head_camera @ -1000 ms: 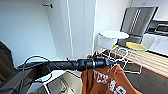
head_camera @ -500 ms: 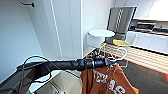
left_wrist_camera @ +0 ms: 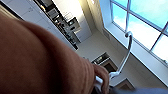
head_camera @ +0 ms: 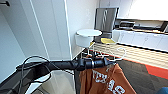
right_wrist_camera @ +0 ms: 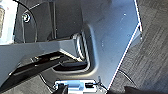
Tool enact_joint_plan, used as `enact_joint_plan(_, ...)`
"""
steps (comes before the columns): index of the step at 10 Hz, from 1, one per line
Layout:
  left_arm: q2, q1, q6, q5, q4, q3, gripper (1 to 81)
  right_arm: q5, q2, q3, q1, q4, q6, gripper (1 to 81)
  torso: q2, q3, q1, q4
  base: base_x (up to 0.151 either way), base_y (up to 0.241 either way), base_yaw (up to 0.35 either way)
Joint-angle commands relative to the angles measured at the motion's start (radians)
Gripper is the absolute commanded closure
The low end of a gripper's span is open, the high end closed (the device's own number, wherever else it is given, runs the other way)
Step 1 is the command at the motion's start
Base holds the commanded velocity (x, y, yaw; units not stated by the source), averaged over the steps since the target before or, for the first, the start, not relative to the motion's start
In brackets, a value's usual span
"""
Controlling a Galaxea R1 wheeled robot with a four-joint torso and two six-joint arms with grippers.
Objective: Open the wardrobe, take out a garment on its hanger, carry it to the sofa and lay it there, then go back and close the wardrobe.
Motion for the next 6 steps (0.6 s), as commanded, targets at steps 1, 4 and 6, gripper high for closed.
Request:
enact_joint_plan(1, 0.004, -0.196, 0.010, -0.078, 0.024, 0.039, 81.1, -0.059, -0.004, 0.006, 0.026, -0.011, -0.002, 1.0, 0.000, 0.000, 0.000, 0.000, 0.000, 0.000, -0.342)
enact_joint_plan(4, -0.003, -0.196, 0.010, -0.078, 0.031, 0.046, 81.1, -0.059, 0.004, 0.005, 0.026, -0.017, -0.002, 1.0, 0.000, 0.000, 0.000, 0.000, 0.000, 0.000, -0.342)
enact_joint_plan(6, -0.005, -0.197, 0.010, -0.078, 0.033, 0.053, 81.1, -0.059, 0.007, 0.005, 0.026, -0.017, -0.002, 1.0, 0.000, 0.000, 0.000, 0.000, 0.000, 0.000, -0.342)
